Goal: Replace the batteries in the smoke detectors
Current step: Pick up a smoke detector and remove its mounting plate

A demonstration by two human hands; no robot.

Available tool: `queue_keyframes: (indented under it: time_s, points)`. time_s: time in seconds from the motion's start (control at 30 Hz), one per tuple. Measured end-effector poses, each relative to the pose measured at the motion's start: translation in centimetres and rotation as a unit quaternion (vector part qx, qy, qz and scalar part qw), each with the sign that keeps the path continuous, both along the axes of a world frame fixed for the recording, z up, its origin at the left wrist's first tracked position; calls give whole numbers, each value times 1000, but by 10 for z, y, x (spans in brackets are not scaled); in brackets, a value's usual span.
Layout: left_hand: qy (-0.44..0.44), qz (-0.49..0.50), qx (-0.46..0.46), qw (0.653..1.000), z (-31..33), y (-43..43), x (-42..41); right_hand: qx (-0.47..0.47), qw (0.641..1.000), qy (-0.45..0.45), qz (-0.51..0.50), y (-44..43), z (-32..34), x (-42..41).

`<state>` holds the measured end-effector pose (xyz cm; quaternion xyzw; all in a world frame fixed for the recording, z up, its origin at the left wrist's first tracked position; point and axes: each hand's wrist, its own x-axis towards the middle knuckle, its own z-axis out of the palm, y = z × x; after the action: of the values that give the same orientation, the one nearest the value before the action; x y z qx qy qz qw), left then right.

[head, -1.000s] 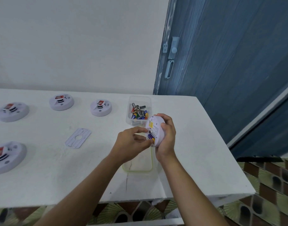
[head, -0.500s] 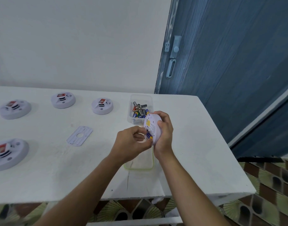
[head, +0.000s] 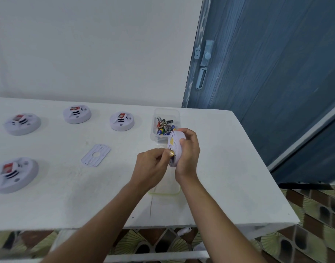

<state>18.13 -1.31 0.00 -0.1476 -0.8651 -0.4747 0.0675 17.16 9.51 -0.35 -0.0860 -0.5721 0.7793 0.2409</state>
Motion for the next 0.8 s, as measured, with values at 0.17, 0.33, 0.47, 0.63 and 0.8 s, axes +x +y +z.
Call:
queue_keyframes:
  time_s: [0.17,0.33,0.47,0.63,0.8]
  points:
    - [-36,-25,0,999,-3,10,4,40,997,-5,-66,-3,1,1]
    - [-186,-64,159,967,-2,14,4,32,996,-12,-87,5,-2,-1]
    - [-240,-41,172,954,-8,9,-5,25,996,-28,-85,13,-5,-2]
    - [-65,-50,-145,986,-21,-7,-18,-32,995,-54,-79,26,-5,-5]
    - [4,-59,-271,961,-33,-12,-29,-77,993,-53,-68,31,-5,-8]
